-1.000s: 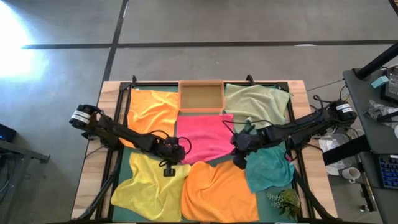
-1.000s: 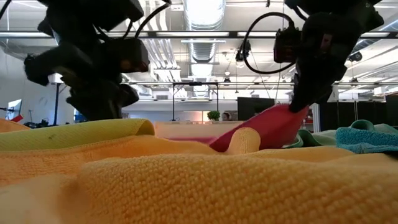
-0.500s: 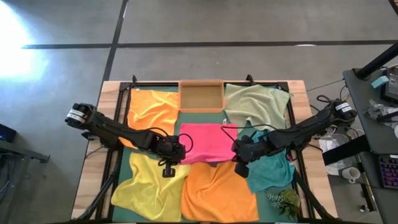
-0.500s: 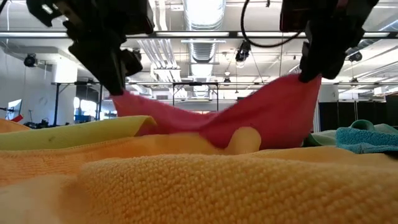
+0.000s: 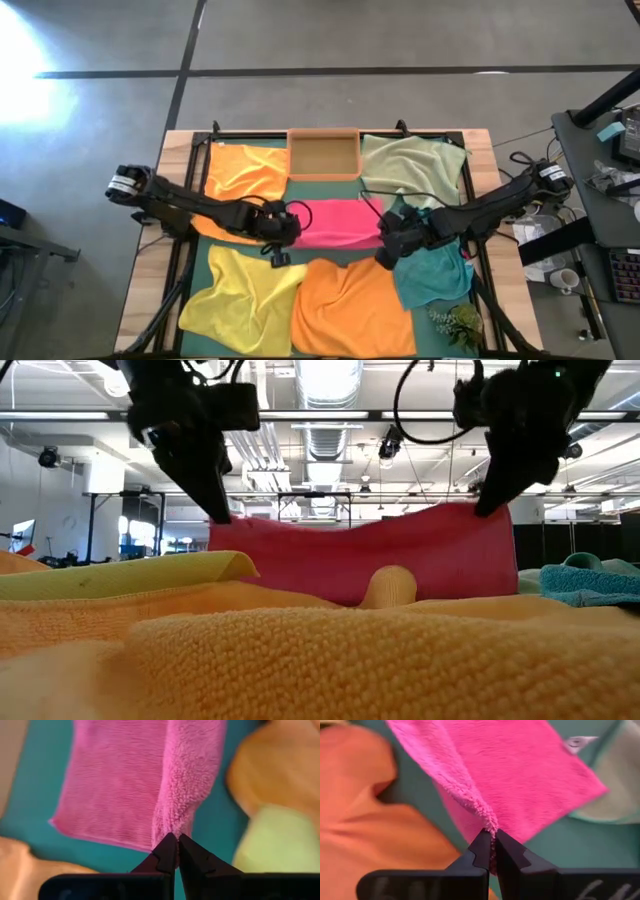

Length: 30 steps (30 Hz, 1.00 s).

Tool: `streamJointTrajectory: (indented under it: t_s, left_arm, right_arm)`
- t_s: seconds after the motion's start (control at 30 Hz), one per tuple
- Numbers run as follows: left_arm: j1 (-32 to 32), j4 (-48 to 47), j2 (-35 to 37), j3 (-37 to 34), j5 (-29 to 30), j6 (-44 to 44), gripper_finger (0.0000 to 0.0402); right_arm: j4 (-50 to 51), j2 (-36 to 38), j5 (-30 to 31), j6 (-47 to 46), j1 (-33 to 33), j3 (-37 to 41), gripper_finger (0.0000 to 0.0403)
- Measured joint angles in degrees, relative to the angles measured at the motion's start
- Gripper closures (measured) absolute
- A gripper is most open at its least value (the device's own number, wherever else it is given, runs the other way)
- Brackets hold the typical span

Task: Fold microfiber towels
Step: Fold the pink towel

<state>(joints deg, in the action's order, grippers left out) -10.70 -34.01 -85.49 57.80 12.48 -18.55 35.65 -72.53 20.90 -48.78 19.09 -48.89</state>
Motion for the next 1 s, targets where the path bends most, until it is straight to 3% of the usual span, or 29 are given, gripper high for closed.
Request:
streamJointTrajectory:
  t_s: [0.17, 0.33, 1.0]
  left_arm:
    - [2.6, 0.3, -0.8, 0.0, 0.2, -0.7, 0.0402]
    - [4.7, 0.6, -2.0, -0.1, 0.2, -0.6, 0.0402]
    - [9.1, 2.6, -4.2, 0.0, 0.3, -0.7, 0.0401]
  right_arm:
    - [-0.2, 0.0, 6.5, -5.3, 0.0, 2.2, 0.0394]
    - [-1.2, 0.0, 9.1, -6.8, -1.4, 3.5, 0.0394]
    - [-6.7, -7.4, 6.2, -2.7, -8.7, 4.7, 0.0394]
